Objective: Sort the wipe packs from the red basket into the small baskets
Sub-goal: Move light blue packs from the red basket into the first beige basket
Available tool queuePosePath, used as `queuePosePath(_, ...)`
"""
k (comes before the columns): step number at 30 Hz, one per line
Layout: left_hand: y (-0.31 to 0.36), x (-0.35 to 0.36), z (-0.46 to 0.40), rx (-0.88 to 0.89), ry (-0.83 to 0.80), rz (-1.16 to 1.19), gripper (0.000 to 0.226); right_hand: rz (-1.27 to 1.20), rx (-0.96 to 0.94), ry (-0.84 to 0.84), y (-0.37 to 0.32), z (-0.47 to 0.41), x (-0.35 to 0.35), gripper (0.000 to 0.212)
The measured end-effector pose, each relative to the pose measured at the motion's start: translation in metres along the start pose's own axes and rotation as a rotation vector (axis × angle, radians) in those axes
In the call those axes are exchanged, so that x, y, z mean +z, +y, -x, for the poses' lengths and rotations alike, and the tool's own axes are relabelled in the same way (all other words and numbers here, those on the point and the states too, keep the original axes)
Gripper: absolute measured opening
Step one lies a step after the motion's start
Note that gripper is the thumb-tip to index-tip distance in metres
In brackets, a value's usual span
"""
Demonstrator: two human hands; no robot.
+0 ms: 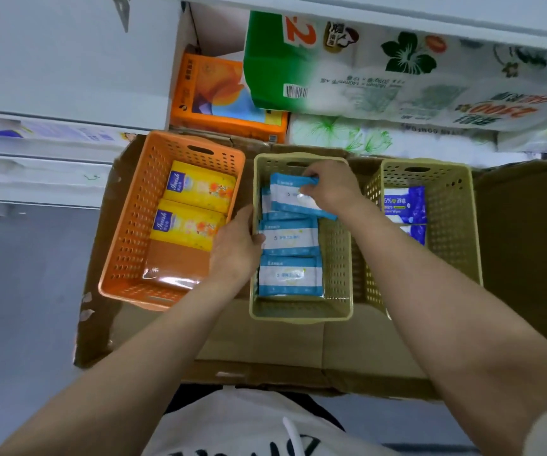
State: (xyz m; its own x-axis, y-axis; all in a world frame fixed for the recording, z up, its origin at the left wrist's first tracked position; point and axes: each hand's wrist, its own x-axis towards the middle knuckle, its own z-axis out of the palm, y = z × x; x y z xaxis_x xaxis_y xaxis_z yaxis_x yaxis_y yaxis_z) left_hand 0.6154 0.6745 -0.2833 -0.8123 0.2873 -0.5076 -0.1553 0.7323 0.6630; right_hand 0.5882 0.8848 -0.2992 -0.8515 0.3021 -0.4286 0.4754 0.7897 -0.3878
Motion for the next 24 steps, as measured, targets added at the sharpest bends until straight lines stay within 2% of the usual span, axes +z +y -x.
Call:
queuePosePath(4,-0.003,0.0,-0.002,0.018,0.004,0.016,0.055,0.044,-0.004,-0.08,-0.012,-0.015,0.024,0.028)
queuePosePath(9,-0.005,-0.001,-0.011,-0.044,-0.009,0.025,0.057,0.148,-0.017,0.067,-0.003,-0.019,0.048,0.03)
queuePosePath(15,-0.009,0.002,-0.014,-0.093,-0.023,0.108,0.06,0.165,0.004,0.046,0.014,-0.024,0.054,0.033)
queuePosePath(24,-0.007,0.002,-0.013,-0.109,-0.029,0.181,0.061,0.214,-0.049,0.118,0.016,-0.014,0.056,0.041)
